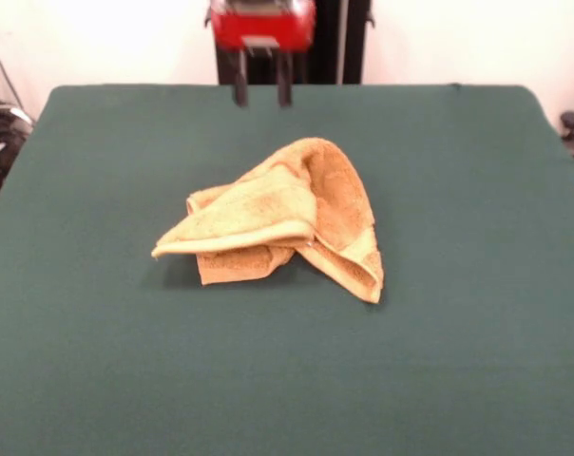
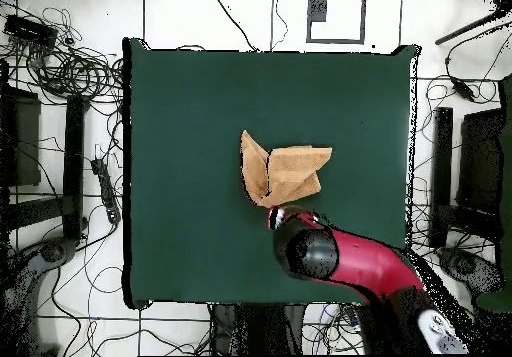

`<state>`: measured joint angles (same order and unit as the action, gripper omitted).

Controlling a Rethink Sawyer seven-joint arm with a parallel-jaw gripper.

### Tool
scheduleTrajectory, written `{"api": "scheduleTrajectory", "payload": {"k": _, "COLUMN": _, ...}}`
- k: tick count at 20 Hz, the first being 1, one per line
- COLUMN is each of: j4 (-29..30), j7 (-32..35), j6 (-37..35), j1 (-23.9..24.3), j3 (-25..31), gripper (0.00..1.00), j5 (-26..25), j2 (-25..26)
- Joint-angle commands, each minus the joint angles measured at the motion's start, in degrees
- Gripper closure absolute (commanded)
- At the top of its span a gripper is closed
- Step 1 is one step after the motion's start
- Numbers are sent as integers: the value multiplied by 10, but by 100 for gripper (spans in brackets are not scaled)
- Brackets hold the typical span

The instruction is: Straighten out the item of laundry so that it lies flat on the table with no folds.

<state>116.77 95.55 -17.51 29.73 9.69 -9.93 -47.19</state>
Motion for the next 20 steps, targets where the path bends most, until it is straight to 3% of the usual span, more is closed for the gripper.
{"api": "scheduleTrajectory", "payload": {"k": 1, "j4": 59, "j7": -98, "j6": -162, "j1": 90, "j3": 67, "gripper": 0, "j5": 0, "j2": -103}}
{"api": "scheduleTrajectory", "payload": {"k": 5, "j4": 14, "j7": -190, "j6": -150, "j1": 205, "j3": 114, "gripper": 0, "j5": -73, "j2": -31}}
{"api": "scheduleTrajectory", "payload": {"k": 9, "j4": -16, "j7": -206, "j6": -158, "j1": 257, "j3": 149, "gripper": 0, "j5": -111, "j2": 14}}
{"api": "scheduleTrajectory", "payload": {"k": 15, "j4": -5, "j7": -119, "j6": -151, "j1": 239, "j3": 161, "gripper": 0, "j5": -136, "j2": 16}}
{"api": "scheduleTrajectory", "payload": {"k": 20, "j4": 19, "j7": -41, "j6": -122, "j1": 205, "j3": 162, "gripper": 0, "j5": -120, "j2": 4}}
